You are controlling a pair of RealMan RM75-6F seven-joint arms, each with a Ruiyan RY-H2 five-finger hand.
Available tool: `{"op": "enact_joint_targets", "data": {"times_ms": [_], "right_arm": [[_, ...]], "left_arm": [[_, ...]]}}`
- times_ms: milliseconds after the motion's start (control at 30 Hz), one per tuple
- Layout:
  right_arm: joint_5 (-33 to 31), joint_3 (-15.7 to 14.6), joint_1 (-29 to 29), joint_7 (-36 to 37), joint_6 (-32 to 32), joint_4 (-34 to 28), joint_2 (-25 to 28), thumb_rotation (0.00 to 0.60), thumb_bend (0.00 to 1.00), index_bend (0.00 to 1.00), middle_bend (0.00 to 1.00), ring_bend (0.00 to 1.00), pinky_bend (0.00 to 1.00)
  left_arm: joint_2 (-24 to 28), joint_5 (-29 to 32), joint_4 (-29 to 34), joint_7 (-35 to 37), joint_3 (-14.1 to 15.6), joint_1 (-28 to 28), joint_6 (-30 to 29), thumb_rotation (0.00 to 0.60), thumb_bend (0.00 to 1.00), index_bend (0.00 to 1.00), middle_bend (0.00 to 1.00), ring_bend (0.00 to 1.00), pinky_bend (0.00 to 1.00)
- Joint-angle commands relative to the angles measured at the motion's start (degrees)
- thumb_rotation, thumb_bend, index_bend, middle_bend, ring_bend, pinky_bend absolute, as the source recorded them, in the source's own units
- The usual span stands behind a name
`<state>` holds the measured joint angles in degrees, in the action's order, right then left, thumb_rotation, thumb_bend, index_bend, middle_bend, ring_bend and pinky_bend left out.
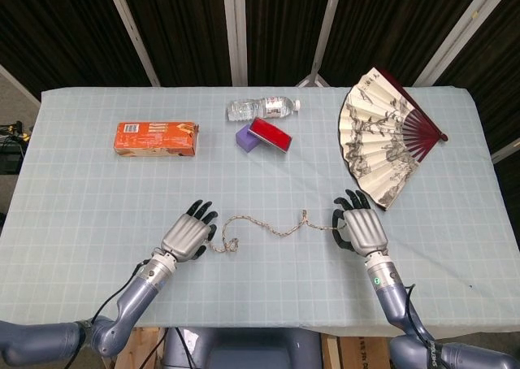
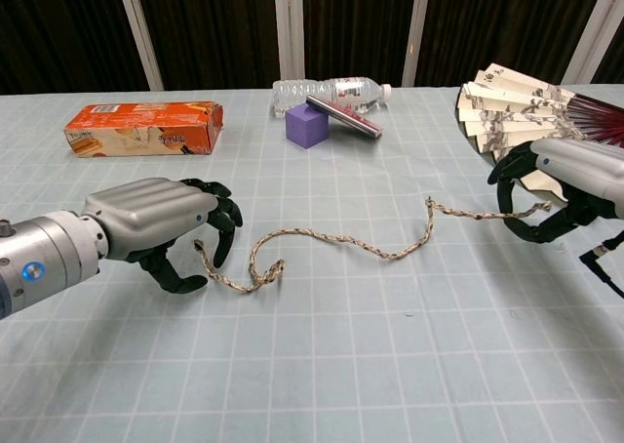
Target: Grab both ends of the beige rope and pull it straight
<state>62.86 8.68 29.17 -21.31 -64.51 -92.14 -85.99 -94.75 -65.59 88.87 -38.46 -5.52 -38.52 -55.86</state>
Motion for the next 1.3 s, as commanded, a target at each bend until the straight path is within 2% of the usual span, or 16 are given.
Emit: {"op": "enact_joint_targets", "data": {"times_ms": [33, 600, 1167, 1300], "right_arm": [[-0.1, -0.01, -0.01, 0.08, 0.07, 0.11, -0.02, 0.6, 0.52, 0.64, 0.24, 0.05, 0.04], [-0.16, -0.29, -0.03, 0.26, 0.4, 1.28, -0.26, 0.6, 0.52, 0.64, 0.24, 0.05, 0.04], [-0.43, -0.15, -0.01, 0.14, 0.41, 1.41, -0.39, 0.6, 0.52, 0.64, 0.24, 0.05, 0.04], [-0.45, -0.17, -0.02, 0.12, 0.42, 1.4, -0.39, 0.6, 0.52, 0.64, 0.24, 0.05, 0.04]], "left_arm": [[-0.47, 0.46, -0.37, 0.23, -0.04, -0.21, -0.09, 0.6, 0.43, 0.52, 0.18, 0.03, 0.04], [-2.65, 0.48, -2.48, 2.12, 0.75, -1.01, -0.77, 0.6, 0.48, 0.54, 0.18, 0.03, 0.04], [-2.38, 0.02, -2.9, 3.28, 1.12, -1.31, -1.24, 0.6, 0.48, 0.54, 0.18, 0.03, 0.04], [-2.44, -0.06, -2.92, 3.29, 1.23, -1.33, -1.47, 0.6, 0.51, 0.55, 0.19, 0.03, 0.04]]}}
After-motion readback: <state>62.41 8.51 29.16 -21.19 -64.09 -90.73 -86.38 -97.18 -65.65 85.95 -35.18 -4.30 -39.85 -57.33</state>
